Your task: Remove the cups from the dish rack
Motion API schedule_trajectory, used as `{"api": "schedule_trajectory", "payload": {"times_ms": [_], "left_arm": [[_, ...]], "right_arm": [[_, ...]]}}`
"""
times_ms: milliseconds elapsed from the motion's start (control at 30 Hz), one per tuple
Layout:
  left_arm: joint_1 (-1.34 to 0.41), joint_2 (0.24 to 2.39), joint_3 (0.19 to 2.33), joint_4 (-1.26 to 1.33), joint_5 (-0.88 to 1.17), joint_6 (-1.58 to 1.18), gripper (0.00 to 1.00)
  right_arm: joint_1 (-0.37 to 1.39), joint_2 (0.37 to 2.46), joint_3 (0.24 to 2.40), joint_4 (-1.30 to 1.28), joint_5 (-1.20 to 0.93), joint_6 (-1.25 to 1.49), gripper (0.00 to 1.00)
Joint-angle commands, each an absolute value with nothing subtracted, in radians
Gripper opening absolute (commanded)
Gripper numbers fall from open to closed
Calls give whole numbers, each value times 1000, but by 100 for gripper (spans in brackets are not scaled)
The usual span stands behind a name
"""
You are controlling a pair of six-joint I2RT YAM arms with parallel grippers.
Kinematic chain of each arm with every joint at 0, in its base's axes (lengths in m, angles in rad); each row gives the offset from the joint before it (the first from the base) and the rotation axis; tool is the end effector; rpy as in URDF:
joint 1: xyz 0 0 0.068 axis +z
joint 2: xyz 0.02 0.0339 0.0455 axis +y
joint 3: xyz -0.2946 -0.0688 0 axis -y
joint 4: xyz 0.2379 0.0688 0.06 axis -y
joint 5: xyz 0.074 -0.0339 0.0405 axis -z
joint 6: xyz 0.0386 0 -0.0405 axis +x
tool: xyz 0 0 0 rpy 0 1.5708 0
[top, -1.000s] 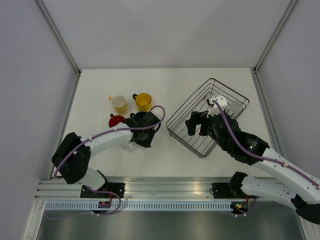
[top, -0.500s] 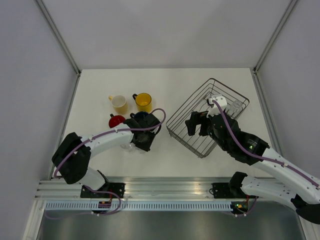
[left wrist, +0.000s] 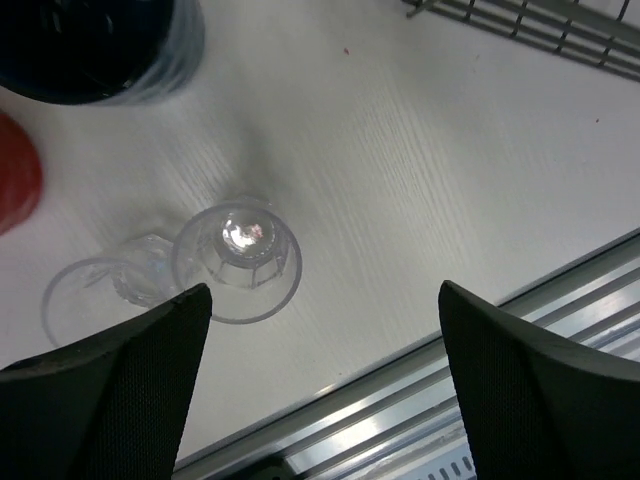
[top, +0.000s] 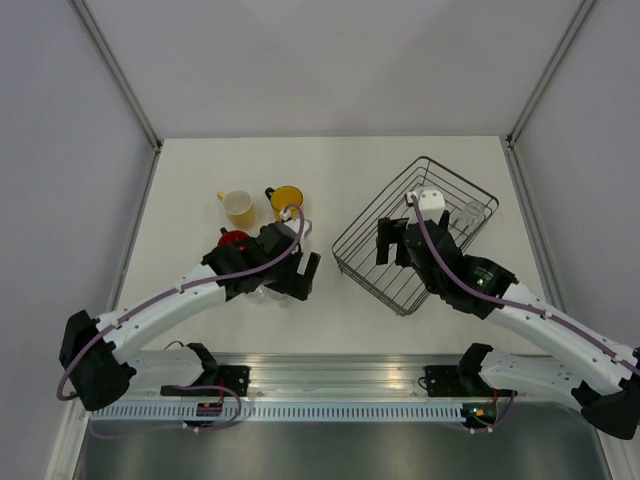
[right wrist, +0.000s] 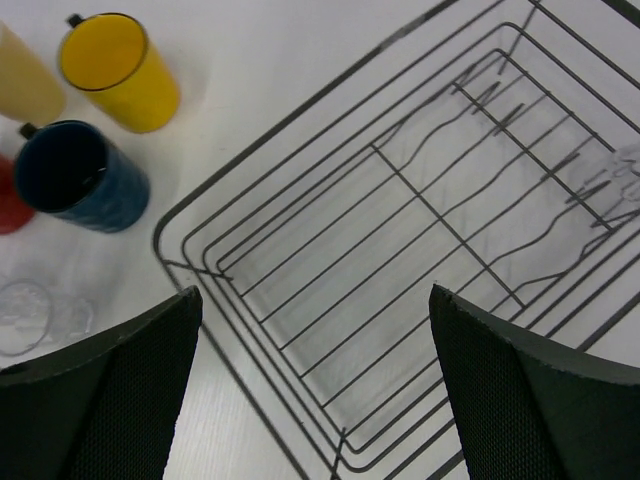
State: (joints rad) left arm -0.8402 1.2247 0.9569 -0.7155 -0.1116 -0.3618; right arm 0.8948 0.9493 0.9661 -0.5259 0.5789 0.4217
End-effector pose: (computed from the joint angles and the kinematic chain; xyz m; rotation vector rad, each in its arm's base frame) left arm 0.1551 -0.1667 0.2920 0.5683 2.5142 -0.3221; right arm 0.1279 0.1258 0.3652 -0.1268 1.9952 0.2433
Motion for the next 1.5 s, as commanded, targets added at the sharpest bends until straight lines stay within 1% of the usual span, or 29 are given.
{"api": "schedule_trajectory", "payload": {"times_ms": [0,33,67,133,167,233,267,300,367,433,567,700,800,900,1067,1167,1267,1467], "left_arm": [[-845,1097,991,-686,-198,-411,100],[-845,1073,989,-687,-227,-423,100],[-845,1048,988,-690,-285,-445,100],[-845,973,982,-696,-339,-459,100],[-844,954,985,-712,-391,-468,100],[-839,945,1009,-754,-445,-469,100],[-836,953,1026,-790,-528,-482,100],[-822,965,1043,-881,-579,-495,100],[-798,983,1075,-955,-673,-518,100],[-752,967,1072,-980,-669,-509,100],[-746,916,1042,-974,-638,-438,100],[-747,908,959,-928,-646,-405,100],[-747,901,922,-897,-598,-388,100],[-747,882,911,-871,-560,-370,100],[-747,862,890,-830,-473,-336,99],[-749,876,887,-828,-451,-330,100],[-749,877,887,-827,-449,-327,100],[-750,871,882,-821,-433,-321,100]], "right_arm": [[818,1011,1014,-563,628,422,98],[743,1043,1022,-563,605,422,98],[700,1057,1023,-555,527,419,98],[579,1098,1025,-525,473,420,98],[553,1115,1028,-519,451,423,98],[478,1178,1054,-514,445,429,98],[454,1205,1069,-518,452,433,98],[433,1259,1083,-525,497,439,98],[368,1310,1126,-537,534,469,98],[301,1369,1150,-517,557,488,98],[212,1451,1181,-457,561,514,98],[157,1560,1267,-462,584,499,95],[112,1617,1311,-459,551,476,91],[65,1670,1350,-472,485,434,89],[15,1741,1391,-474,361,342,90],[-14,1784,1423,-489,338,316,89],[-41,1819,1436,-495,315,296,86],[-46,1844,1424,-511,339,301,85]]}}
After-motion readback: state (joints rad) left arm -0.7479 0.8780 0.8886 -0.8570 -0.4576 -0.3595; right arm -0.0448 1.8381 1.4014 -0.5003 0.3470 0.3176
